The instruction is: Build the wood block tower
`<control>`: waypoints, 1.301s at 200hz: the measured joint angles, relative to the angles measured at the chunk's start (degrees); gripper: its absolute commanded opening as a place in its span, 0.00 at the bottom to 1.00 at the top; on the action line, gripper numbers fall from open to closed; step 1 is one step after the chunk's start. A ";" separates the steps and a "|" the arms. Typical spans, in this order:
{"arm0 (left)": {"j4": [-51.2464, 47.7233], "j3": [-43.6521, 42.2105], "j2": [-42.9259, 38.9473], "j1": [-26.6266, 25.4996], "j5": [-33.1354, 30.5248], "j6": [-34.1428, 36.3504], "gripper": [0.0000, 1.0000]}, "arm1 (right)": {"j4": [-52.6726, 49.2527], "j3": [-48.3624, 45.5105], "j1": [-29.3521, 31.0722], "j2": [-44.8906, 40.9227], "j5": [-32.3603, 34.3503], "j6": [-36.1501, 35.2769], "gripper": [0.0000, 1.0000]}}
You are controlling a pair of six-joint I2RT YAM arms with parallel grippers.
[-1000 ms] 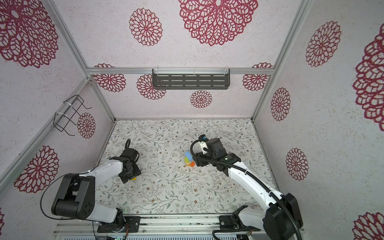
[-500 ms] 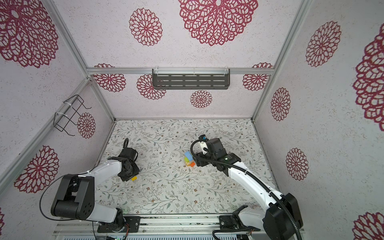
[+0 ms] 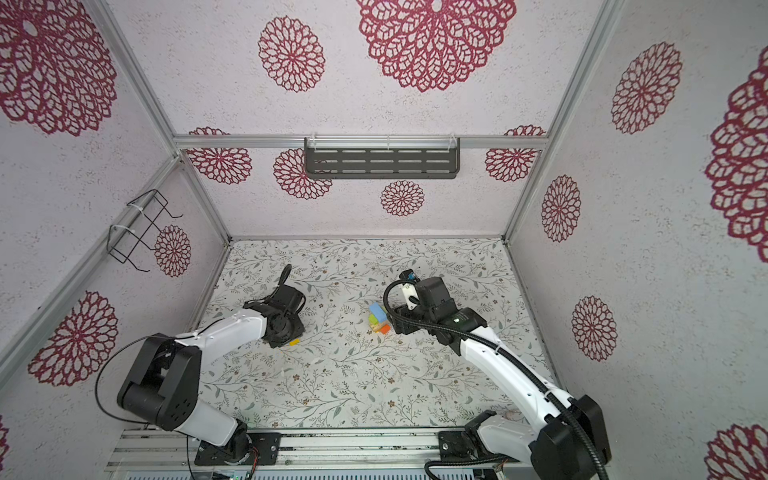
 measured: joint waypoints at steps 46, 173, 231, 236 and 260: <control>-0.07 10.27 11.58 -5.92 -0.55 -3.19 0.32 | -1.36 -1.40 -0.31 -3.37 0.24 0.42 0.74; -1.64 13.53 10.34 -7.69 -1.53 -4.35 0.84 | -7.58 1.90 -0.57 -3.56 3.37 0.48 0.71; -1.75 4.55 -14.08 -3.78 -2.10 -2.23 0.99 | -12.87 15.47 4.04 7.76 8.74 3.04 0.65; -1.97 3.26 -16.11 -3.15 -2.21 -1.99 0.98 | -13.00 16.96 5.09 9.68 9.25 3.34 0.65; -2.93 -2.43 -24.24 0.83 -1.68 -0.55 0.97 | -14.03 23.89 9.62 18.97 11.08 5.11 0.62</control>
